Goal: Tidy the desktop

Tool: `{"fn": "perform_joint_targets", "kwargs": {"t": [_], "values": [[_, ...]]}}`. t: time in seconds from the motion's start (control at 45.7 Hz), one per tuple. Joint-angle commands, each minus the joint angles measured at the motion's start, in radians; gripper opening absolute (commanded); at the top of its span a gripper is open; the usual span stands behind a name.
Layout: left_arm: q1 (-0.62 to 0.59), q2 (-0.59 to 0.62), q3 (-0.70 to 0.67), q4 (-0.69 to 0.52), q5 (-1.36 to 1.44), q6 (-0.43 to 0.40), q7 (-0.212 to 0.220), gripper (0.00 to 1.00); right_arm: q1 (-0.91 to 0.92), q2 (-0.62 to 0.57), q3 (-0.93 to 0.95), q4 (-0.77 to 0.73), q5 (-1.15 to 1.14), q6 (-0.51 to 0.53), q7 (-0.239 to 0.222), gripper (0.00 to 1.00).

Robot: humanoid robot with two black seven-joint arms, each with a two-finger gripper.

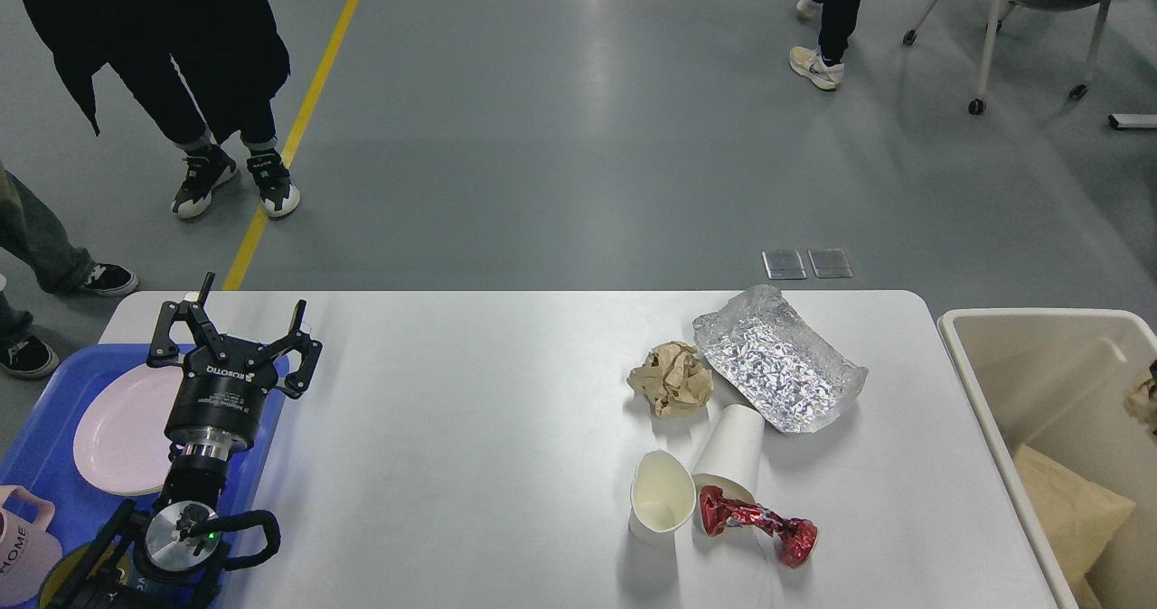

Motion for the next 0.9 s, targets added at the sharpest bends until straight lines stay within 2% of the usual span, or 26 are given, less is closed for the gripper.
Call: {"fn": "perform_joint_targets", "kwargs": {"t": [0.0, 0.131, 0.307, 0.46, 0.876], "values": [[0.0, 0.0, 0.0, 0.0, 0.0, 0.0, 0.0, 0.96, -0.218, 0.082, 0.119, -0.135, 0.001, -0.13, -0.001, 0.0], [0.0, 0.0, 0.0, 0.0, 0.0, 0.0, 0.0, 0.96, -0.376, 0.179, 0.191, -0.29, 0.002, -0.236, -0.001, 0.0], [0.0, 0.0, 0.0, 0.0, 0.0, 0.0, 0.0, 0.96, -0.539, 0.308, 0.221, -0.401, 0.015, -0.371, -0.005, 0.0], [0.0, 0.0, 0.0, 0.0, 0.0, 0.0, 0.0, 0.96, -0.551, 0.346, 0.219, -0.405, 0.061, -0.373, -0.048, 0.0], [0.0, 0.0, 0.0, 0.0, 0.0, 0.0, 0.0, 0.96, -0.593, 0.371, 0.221, -0.407, 0.061, -0.389, -0.05, 0.0]]}}
